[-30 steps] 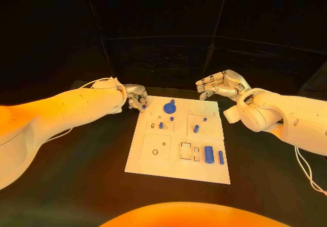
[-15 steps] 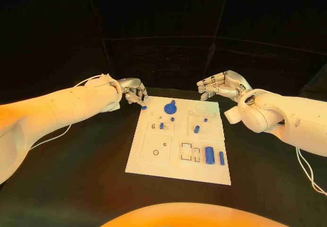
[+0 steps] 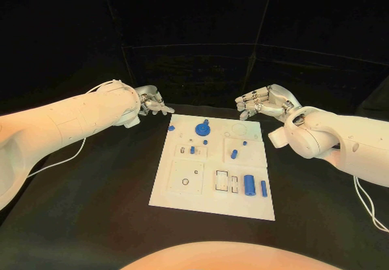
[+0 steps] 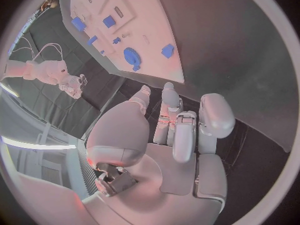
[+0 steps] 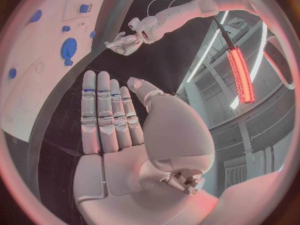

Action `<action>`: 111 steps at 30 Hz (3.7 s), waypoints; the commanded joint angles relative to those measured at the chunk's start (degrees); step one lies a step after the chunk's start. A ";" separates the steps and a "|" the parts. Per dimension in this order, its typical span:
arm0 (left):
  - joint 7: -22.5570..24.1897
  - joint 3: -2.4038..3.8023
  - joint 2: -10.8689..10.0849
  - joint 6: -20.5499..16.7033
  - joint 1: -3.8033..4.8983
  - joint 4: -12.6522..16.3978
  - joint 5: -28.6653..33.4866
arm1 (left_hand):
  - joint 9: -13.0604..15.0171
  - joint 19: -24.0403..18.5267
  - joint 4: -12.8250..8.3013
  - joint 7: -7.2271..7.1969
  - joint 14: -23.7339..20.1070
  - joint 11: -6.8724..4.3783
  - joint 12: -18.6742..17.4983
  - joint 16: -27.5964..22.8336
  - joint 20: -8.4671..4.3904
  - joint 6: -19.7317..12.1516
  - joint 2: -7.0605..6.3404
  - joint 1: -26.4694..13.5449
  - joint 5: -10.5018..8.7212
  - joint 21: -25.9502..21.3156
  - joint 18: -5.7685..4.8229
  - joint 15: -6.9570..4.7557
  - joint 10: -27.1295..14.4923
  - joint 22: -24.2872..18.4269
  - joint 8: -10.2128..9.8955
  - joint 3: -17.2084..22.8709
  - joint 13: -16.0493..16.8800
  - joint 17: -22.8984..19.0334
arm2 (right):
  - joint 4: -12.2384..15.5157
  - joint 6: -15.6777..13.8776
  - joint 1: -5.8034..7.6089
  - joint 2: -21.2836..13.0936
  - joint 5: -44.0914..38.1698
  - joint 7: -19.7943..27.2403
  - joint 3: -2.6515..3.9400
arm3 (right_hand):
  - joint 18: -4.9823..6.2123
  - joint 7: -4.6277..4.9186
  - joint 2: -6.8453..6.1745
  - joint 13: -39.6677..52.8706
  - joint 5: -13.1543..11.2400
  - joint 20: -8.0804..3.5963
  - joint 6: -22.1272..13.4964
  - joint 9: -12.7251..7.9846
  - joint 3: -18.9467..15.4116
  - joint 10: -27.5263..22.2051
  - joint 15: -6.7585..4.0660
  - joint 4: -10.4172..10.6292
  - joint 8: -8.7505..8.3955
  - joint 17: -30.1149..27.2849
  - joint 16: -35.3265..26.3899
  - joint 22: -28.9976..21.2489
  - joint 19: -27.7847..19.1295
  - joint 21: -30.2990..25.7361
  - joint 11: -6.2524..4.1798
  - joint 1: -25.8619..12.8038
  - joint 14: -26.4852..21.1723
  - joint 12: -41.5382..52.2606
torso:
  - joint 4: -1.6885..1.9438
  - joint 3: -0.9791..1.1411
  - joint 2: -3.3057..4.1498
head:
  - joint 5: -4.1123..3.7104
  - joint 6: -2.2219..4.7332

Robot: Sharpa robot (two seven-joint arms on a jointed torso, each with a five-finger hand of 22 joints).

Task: Assemble the parts on the task board

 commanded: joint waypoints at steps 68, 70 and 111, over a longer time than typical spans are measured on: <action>-22.38 0.16 10.39 16.37 -1.30 -9.78 2.74 | 7.61 -0.24 5.77 -0.19 5.99 -0.02 4.03 1.02 -0.44 -7.70 1.91 8.37 0.02 0.81 -1.21 -0.20 -0.06 2.26 8.01 -13.88 5.81 14.97 | -0.18 0.30 0.12 0.99 -0.05 0.39 0.04 | 0.68 0.14 0.40 -0.10 0.34 0.01 -0.26 -0.02 0.20 -0.02 0.16 0.25 -0.33 -0.12 -0.39 -0.17 0.56 -0.39 0.29 -0.42 0.34 -0.19 | -0.03 -0.02 0.03 | -0.19 -0.15; -22.35 0.17 10.58 16.50 -1.45 -10.09 2.74 | 7.46 -0.41 5.65 0.05 5.94 0.14 3.92 0.96 -0.31 -8.16 2.09 8.72 0.03 0.59 -1.15 -0.02 -0.40 2.06 7.64 -14.15 5.63 14.83 | -0.19 0.30 0.12 1.00 -0.05 0.38 0.04 | 0.68 0.14 0.40 -0.10 0.35 0.01 -0.26 -0.02 0.20 -0.02 0.16 0.25 -0.33 -0.12 -0.39 -0.17 0.56 -0.40 0.29 -0.42 0.34 -0.19 | -0.01 -0.02 0.03 | -0.21 -0.18; -18.21 0.20 10.57 15.18 -1.84 -11.39 9.58 | 3.45 -2.02 -5.38 1.95 5.49 1.71 -1.46 0.38 1.41 -10.47 9.53 24.47 0.04 -1.34 -0.68 1.54 -6.79 0.86 1.07 -7.75 -1.37 13.48 | -0.40 0.49 0.11 1.23 -0.05 0.35 0.04 | 0.68 0.14 0.64 -0.15 0.49 0.01 -0.26 -0.01 0.39 -0.02 0.16 0.44 -0.31 -0.15 -0.39 -0.28 0.68 -0.53 0.30 -0.47 0.38 -0.17 | 0.08 0.00 -0.01 | -0.25 -0.36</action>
